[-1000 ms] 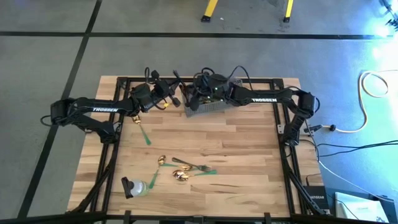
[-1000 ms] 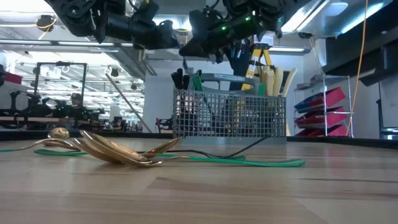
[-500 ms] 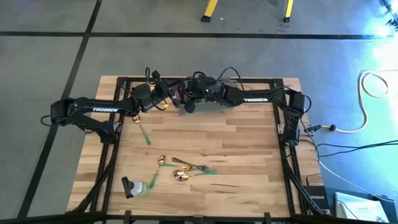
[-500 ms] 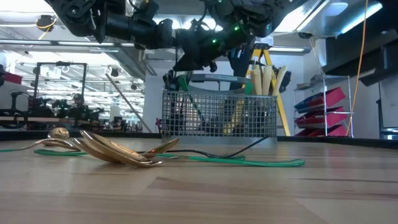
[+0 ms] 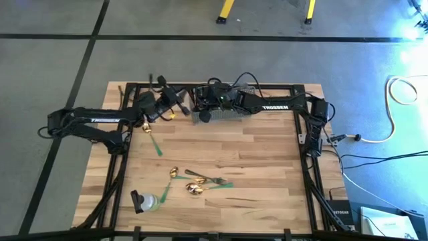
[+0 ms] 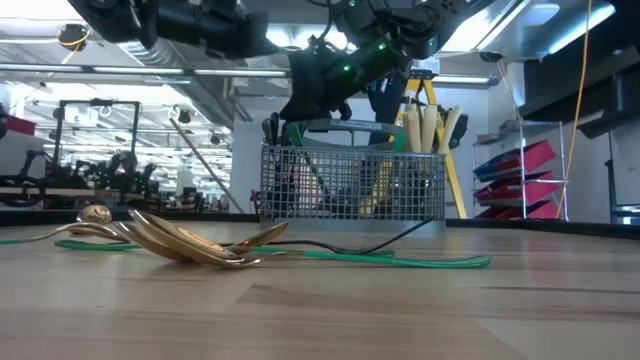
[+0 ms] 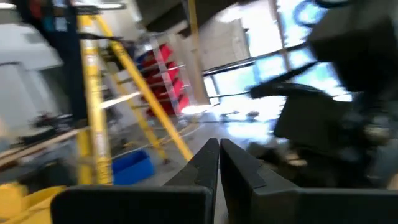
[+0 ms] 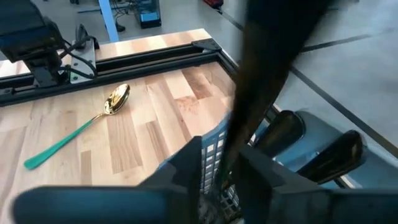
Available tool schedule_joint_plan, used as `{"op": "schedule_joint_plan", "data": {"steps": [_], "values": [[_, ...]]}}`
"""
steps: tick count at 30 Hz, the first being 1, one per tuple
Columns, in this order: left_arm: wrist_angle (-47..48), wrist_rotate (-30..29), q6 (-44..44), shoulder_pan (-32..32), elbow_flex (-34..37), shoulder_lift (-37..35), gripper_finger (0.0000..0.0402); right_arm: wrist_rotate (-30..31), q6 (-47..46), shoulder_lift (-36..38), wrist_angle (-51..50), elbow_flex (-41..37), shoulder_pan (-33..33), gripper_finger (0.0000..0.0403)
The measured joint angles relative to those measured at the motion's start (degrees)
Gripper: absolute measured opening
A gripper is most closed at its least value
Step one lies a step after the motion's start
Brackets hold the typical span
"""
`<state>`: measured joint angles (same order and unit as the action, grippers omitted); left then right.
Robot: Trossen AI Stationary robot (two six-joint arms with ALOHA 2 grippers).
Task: Sort silverware
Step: Put the black fork into the gray organizer
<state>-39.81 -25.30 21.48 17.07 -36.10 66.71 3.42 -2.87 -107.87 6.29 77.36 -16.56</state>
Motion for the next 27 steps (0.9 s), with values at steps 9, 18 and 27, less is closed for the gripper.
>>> {"op": "schedule_joint_plan", "data": {"steps": [9,18,27], "values": [[20.6,-3.3,-3.6,-6.8,0.0,-16.8,0.0000,-1.0,0.4,0.0,1.6,0.0,0.0,0.0127],[21.1,5.8,-15.4,-25.4,9.3,-10.9,0.0000,-13.6,5.4,4.6,0.9,0.0,1.8,0.0129],[-0.9,2.6,-20.3,-33.4,13.4,13.0,0.0060,-4.9,20.0,9.3,-14.3,0.0,13.1,0.0129]]}}
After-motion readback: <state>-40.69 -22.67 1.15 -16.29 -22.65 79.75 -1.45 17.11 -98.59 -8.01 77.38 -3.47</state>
